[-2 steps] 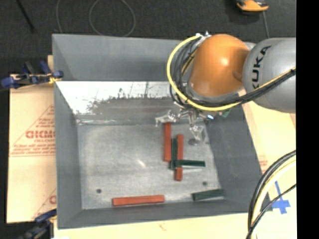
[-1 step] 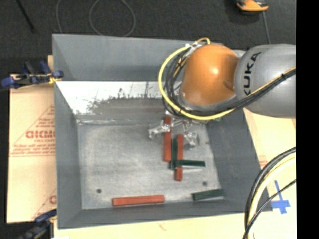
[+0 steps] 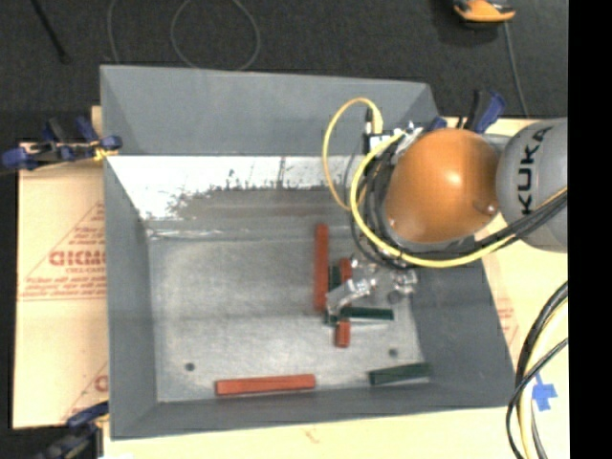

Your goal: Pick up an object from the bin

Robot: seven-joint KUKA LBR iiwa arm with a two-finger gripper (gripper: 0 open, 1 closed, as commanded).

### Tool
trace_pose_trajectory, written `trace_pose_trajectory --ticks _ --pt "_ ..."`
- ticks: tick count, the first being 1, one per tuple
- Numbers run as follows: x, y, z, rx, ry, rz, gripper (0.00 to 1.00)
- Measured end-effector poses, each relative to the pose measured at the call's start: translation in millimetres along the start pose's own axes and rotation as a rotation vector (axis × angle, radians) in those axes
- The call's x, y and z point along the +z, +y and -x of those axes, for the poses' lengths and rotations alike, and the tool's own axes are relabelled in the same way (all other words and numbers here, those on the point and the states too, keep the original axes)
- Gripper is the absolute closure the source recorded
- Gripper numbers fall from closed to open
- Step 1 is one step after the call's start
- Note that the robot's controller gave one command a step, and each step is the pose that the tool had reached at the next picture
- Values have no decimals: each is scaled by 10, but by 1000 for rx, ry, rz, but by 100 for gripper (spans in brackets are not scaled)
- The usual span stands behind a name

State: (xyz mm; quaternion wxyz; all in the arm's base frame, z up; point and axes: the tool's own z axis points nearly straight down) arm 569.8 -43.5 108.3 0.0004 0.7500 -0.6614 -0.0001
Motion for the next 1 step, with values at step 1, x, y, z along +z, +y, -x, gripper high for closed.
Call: trace_pose_trajectory --ticks 1 --pt "329 -82 364 -471 -3 -2 0"
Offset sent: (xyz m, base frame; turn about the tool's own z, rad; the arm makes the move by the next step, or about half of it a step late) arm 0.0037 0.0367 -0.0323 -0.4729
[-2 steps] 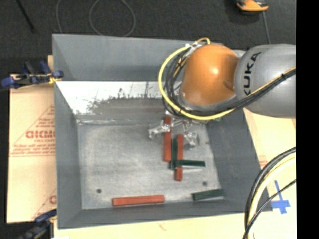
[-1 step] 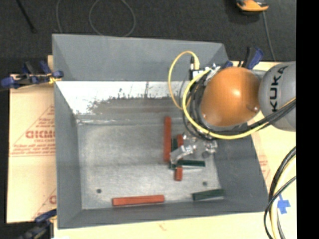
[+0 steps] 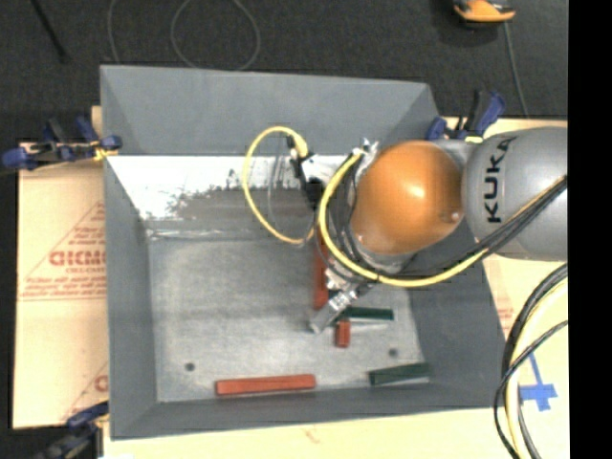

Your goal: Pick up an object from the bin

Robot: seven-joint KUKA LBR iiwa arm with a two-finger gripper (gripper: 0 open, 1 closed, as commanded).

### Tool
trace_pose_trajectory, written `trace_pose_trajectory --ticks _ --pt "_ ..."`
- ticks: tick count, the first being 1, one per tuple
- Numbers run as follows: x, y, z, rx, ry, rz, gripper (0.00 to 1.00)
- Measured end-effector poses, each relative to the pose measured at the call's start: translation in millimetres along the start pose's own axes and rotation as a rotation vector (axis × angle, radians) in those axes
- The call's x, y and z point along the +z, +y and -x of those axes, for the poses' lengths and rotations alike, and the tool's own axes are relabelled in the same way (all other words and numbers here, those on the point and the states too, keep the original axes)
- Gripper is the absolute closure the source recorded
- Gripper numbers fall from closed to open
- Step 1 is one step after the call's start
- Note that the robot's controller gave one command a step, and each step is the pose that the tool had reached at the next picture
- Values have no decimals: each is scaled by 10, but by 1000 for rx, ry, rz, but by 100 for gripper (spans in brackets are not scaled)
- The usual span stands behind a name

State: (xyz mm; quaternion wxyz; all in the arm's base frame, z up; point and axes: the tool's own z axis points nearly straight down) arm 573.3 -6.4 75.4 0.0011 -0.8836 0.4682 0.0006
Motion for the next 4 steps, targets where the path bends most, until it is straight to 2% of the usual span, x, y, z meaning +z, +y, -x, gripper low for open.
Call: trace_pose_trajectory --ticks 1,2,3,4 --pt "-13 -4 -6 6 0 0 100" --pt "-4 605 119 -18 2 0 100" --pt "-1136 731 273 -15 5 -3 100" --pt "-1534 683 388 -7 3 -2 100"
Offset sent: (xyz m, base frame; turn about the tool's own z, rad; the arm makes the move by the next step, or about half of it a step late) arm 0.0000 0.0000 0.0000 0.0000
